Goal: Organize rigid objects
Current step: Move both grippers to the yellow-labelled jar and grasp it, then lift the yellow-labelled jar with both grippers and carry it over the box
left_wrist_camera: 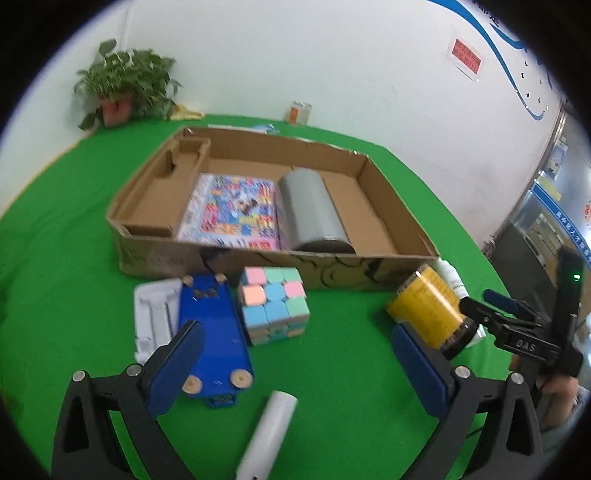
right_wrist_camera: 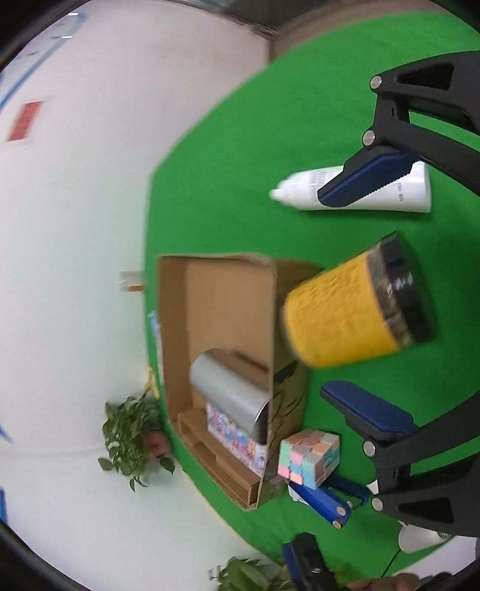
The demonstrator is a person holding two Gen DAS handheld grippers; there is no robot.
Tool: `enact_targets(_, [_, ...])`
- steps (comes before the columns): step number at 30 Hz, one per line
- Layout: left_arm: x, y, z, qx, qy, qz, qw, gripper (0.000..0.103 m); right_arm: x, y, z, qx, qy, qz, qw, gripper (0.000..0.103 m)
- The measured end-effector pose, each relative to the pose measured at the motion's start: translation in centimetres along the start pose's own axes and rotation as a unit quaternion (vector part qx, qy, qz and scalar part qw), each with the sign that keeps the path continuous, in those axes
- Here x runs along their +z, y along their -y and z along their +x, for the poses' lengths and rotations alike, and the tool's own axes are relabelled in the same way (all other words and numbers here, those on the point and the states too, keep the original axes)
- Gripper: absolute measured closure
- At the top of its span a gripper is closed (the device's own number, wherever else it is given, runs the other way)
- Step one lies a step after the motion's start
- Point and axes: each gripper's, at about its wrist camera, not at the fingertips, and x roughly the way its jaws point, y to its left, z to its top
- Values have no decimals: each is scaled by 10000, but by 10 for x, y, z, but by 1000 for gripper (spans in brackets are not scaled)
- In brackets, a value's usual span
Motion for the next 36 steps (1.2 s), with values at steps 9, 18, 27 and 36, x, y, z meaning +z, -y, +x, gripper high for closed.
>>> enact_targets(9, [-12, 17, 21, -809, -622, -25, 9948, 2, -17, 6, 18, 597, -586, 2, 9965, 38])
enact_targets(18, [-8, 17, 54, -1709, -1276, -474, 9759, 2, -27, -56, 1, 1582, -790, -448, 9832, 32])
enact_targets(27, [-1, 27, 80, -1321, -1799, -421, 9739, 5, -24, -72, 64, 2498, -1716, 411, 9521, 31])
enact_targets(36, [-11, 29, 86, -1420, -2136, -848, 9628, 9, -34, -83, 59, 2332, -1878, 244, 9538, 27])
